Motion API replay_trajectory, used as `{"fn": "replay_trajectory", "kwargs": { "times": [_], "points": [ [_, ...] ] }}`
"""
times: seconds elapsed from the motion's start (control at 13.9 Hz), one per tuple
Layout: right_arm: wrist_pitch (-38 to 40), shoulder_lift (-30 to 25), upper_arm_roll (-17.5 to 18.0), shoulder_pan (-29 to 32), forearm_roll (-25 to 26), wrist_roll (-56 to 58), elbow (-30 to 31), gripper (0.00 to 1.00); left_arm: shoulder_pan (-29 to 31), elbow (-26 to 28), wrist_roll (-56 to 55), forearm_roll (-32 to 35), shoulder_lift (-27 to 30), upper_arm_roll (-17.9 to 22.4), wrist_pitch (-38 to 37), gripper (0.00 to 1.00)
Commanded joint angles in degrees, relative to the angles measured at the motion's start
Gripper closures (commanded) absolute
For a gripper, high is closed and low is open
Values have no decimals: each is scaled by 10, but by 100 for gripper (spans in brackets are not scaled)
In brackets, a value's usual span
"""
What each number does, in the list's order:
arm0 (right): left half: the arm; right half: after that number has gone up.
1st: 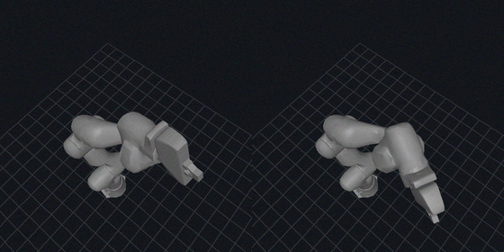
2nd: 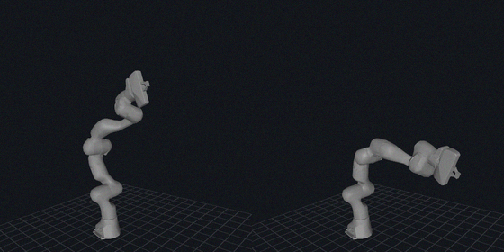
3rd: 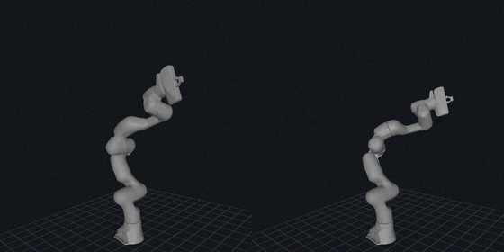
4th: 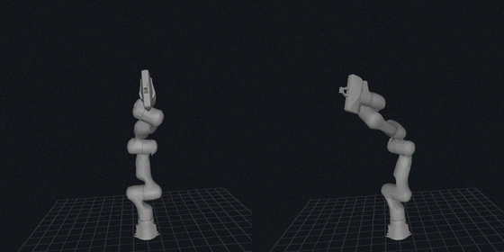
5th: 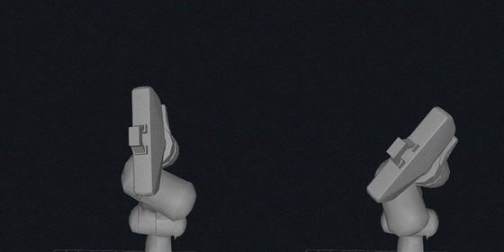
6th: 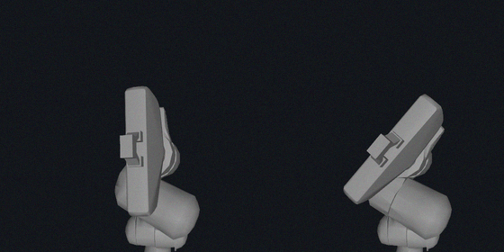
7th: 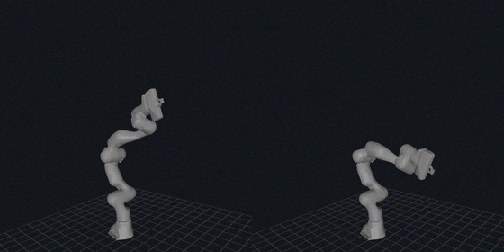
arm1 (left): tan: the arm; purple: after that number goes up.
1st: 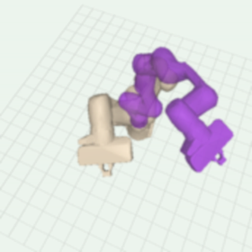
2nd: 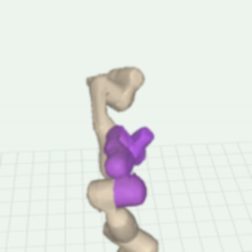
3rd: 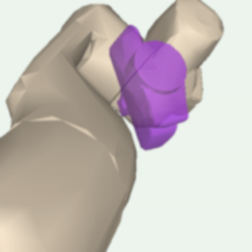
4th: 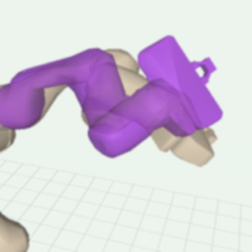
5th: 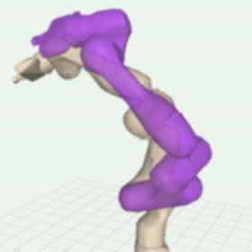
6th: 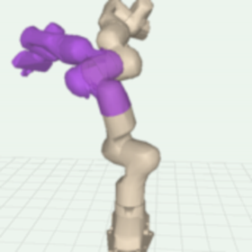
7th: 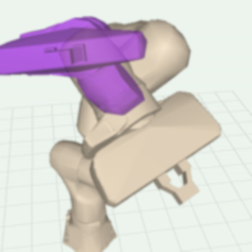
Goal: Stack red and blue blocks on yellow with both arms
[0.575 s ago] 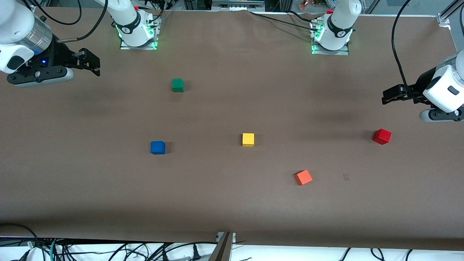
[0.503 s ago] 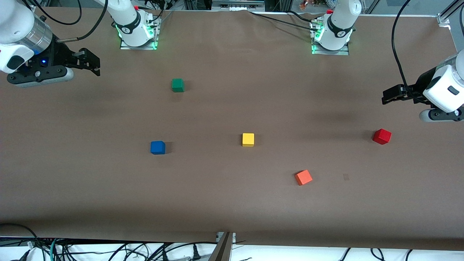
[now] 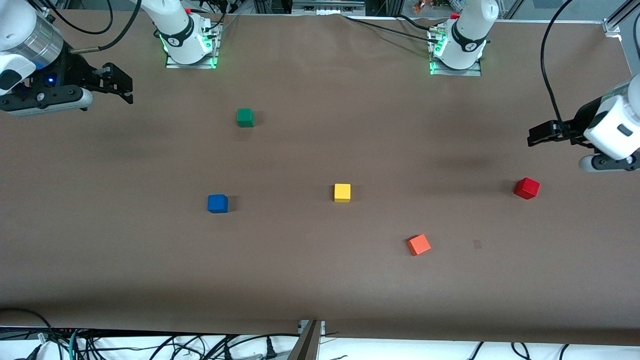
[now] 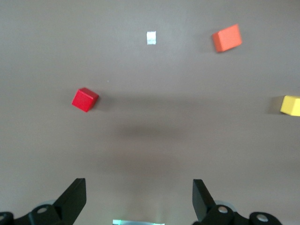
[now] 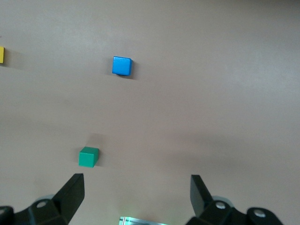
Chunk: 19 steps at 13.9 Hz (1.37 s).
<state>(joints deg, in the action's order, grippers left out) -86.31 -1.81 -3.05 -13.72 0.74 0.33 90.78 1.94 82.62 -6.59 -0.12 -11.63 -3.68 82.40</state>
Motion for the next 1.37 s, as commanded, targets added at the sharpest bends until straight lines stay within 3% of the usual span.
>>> {"fn": "replay_trajectory", "kwargs": {
  "times": [0.0,0.22,0.5,0.93,1.29],
  "points": [
    [12,5,11,11,2,8,-20,0,14,88,-2,-1,-4,1,53,0],
    [14,6,13,9,1,19,-17,0,17,164,101,58,-27,2,156,0],
    [14,9,10,14,1,40,-17,0,53,257,266,59,-69,20,356,0],
    [12,10,9,14,1,42,-17,0,67,266,431,59,-146,65,493,0],
    [15,11,10,13,0,42,-17,0,75,314,467,59,-151,70,572,0]
  ]
}}
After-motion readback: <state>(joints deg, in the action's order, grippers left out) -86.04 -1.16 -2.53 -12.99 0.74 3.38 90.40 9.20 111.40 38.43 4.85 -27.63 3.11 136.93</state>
